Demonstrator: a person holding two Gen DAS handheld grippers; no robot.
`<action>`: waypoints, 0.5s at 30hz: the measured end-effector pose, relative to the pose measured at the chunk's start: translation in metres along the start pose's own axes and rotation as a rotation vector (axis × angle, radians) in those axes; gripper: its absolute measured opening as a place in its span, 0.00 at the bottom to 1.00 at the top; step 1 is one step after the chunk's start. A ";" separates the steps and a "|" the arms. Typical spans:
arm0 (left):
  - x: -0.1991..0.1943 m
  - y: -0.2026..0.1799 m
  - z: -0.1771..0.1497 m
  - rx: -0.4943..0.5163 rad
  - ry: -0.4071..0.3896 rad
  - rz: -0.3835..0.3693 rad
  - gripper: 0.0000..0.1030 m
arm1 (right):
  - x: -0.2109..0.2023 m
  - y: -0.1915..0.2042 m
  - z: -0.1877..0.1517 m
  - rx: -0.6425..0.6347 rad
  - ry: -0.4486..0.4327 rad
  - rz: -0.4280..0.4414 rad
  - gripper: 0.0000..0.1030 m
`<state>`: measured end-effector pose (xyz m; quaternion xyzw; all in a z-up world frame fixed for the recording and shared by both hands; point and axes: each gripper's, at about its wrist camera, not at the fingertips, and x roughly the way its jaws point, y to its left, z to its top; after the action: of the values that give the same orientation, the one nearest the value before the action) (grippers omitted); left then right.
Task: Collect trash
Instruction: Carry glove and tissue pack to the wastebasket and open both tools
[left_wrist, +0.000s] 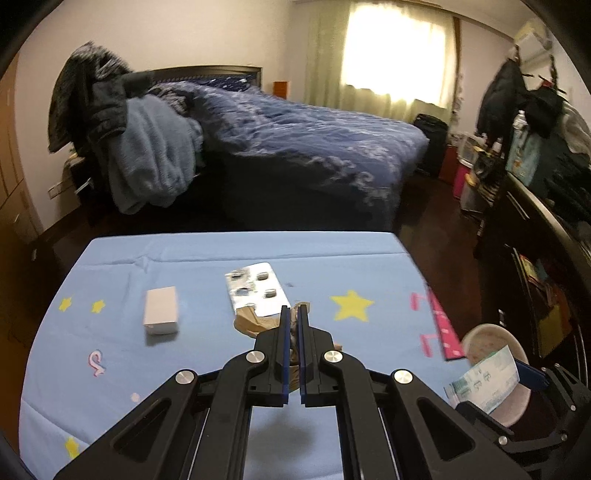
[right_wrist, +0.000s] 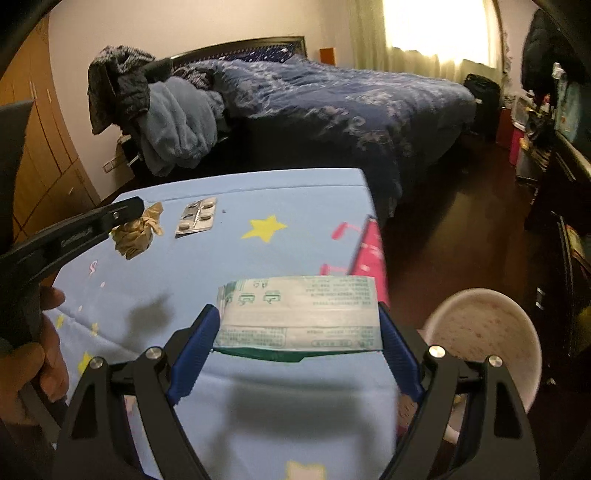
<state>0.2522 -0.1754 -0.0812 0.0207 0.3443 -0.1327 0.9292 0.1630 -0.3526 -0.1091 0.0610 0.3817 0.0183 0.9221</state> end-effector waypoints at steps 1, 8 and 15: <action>-0.003 -0.008 0.001 0.010 -0.004 -0.011 0.04 | -0.007 -0.005 -0.004 0.007 -0.009 -0.008 0.81; -0.020 -0.075 0.001 0.136 -0.032 -0.106 0.04 | -0.048 -0.046 -0.023 0.055 -0.060 -0.104 0.82; -0.016 -0.143 0.003 0.238 -0.027 -0.230 0.04 | -0.070 -0.100 -0.039 0.126 -0.082 -0.230 0.82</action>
<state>0.2048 -0.3096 -0.0608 0.0892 0.3137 -0.2785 0.9034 0.0849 -0.4538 -0.1000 0.0754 0.3486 -0.1140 0.9272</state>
